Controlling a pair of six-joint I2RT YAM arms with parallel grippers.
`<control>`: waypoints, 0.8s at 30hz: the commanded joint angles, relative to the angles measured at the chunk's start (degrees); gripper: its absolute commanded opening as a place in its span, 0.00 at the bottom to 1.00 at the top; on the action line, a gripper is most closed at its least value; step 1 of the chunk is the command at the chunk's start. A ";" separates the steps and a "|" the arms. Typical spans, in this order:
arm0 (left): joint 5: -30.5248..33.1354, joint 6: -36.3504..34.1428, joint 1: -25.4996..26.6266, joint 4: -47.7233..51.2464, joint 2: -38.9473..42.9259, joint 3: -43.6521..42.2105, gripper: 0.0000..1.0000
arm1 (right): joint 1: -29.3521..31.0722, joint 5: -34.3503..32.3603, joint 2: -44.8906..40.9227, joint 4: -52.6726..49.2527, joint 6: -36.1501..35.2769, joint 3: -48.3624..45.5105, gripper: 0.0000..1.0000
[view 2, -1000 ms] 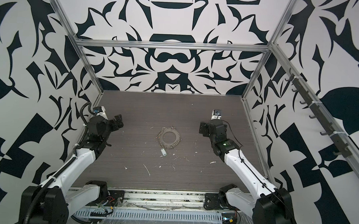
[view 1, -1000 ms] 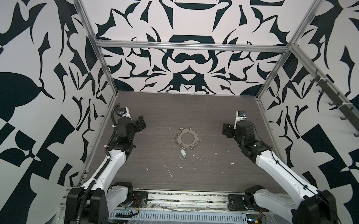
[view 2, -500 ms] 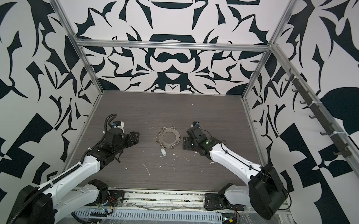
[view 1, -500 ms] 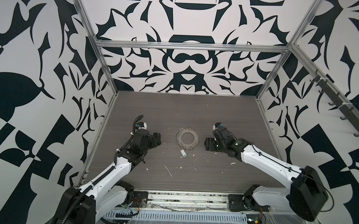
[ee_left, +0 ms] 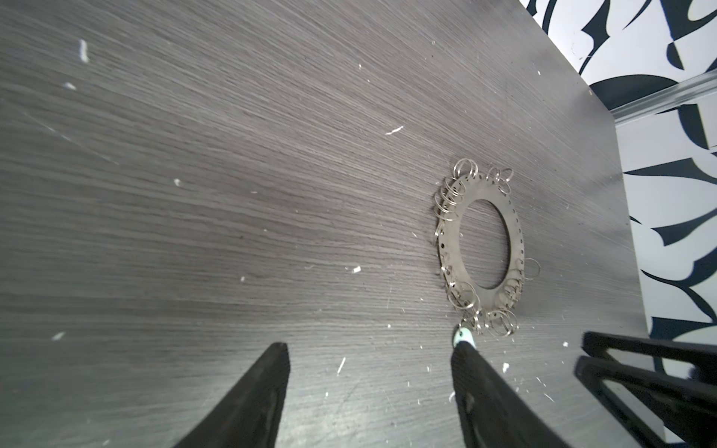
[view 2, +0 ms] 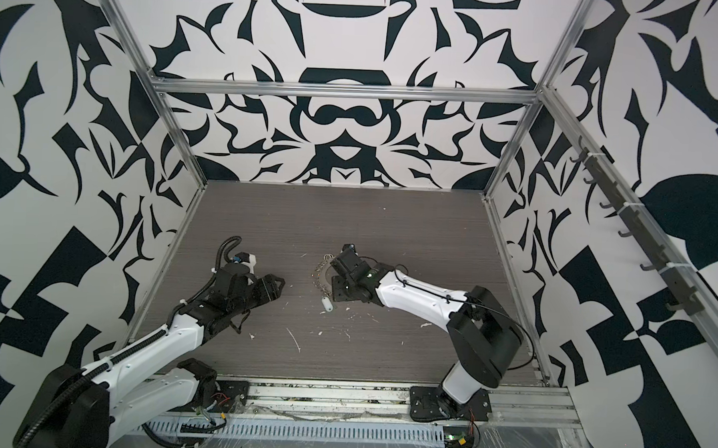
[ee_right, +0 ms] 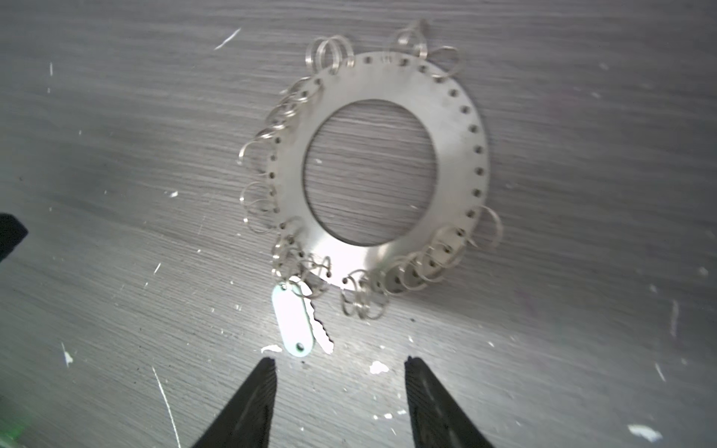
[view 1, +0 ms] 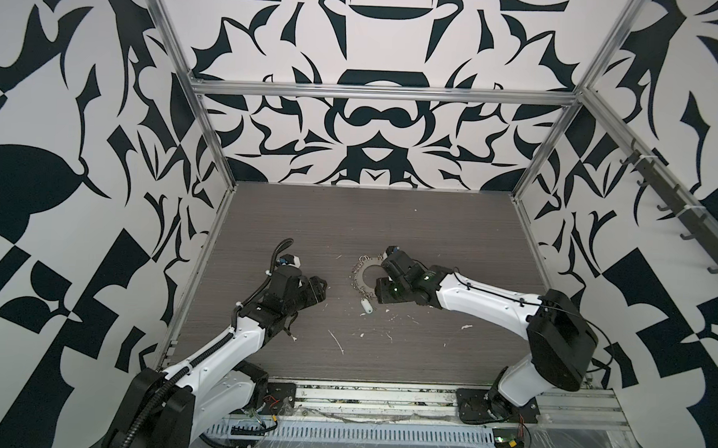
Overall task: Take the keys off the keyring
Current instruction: 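Move the right gripper toward the steel ring while the left arm rises slightly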
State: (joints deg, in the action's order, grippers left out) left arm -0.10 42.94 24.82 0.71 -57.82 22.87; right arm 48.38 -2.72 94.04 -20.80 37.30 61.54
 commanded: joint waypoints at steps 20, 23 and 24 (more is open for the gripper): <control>-4.50 2.34 0.15 1.20 0.09 -1.86 0.65 | 0.44 5.90 15.70 2.12 0.41 13.40 0.28; -4.57 2.33 0.15 1.40 0.55 -2.19 0.65 | 0.45 5.80 17.02 1.47 -0.07 14.46 0.21; -4.66 2.39 0.19 1.55 0.81 -2.31 0.65 | 0.47 5.88 17.30 1.38 -0.20 14.70 0.19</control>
State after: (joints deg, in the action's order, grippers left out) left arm -4.19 44.53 24.82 1.02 -57.80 21.91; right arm 48.53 2.92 111.79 -19.42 37.17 73.58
